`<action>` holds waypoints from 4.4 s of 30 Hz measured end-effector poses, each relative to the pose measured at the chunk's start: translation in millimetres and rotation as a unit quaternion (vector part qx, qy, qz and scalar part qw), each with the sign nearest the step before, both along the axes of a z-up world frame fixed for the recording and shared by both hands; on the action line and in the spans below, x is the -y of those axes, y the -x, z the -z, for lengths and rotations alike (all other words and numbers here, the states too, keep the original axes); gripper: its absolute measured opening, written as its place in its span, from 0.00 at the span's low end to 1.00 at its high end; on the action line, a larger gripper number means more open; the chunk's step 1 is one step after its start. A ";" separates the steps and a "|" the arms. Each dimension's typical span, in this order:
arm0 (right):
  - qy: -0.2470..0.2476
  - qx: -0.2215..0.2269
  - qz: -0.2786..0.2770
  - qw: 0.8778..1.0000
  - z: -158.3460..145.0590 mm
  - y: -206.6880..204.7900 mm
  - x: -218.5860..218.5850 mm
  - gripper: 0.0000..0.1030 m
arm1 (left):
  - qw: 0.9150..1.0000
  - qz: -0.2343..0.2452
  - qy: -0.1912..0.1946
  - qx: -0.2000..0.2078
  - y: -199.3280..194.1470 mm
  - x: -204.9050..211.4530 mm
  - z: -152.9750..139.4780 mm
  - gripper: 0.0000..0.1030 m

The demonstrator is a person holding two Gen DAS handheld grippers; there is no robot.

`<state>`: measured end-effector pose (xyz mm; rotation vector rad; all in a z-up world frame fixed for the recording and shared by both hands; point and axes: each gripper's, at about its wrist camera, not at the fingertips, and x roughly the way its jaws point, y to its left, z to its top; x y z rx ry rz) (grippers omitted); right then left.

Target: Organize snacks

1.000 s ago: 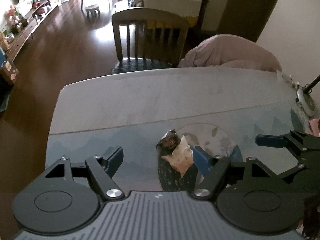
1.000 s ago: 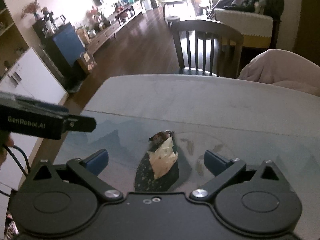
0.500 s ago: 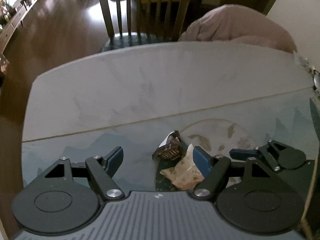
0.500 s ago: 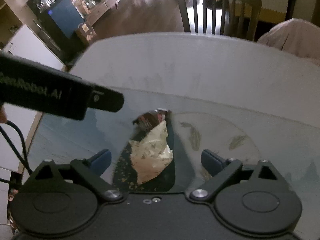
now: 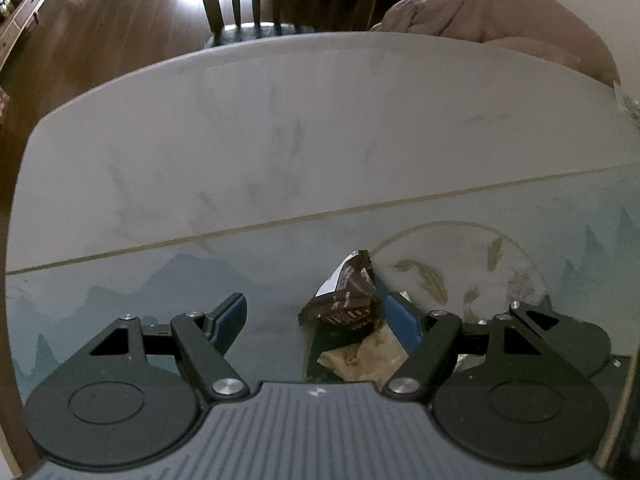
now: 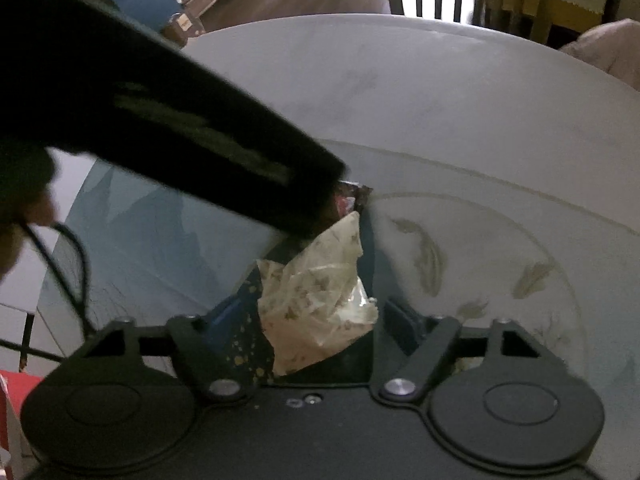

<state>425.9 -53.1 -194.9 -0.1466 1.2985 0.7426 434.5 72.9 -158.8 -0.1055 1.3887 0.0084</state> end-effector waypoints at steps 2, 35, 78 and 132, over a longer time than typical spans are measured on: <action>0.000 0.002 -0.005 1.000 -2.4 2.1 1.3 0.56 | 1.000 -0.005 0.005 -0.002 -2.1 0.6 4.8 0.74; 0.015 0.021 0.051 0.998 -45.8 19.4 54.9 0.33 | 0.998 -0.051 -0.045 -0.002 9.0 0.6 4.8 0.34; -0.041 0.089 0.133 0.986 -129.4 91.4 115.1 0.18 | 0.988 0.016 -0.010 0.155 189.5 10.5 -167.8 0.34; 0.013 0.084 0.135 0.987 -89.0 84.4 107.1 0.27 | 0.989 0.031 0.017 0.145 208.7 24.8 -157.9 0.34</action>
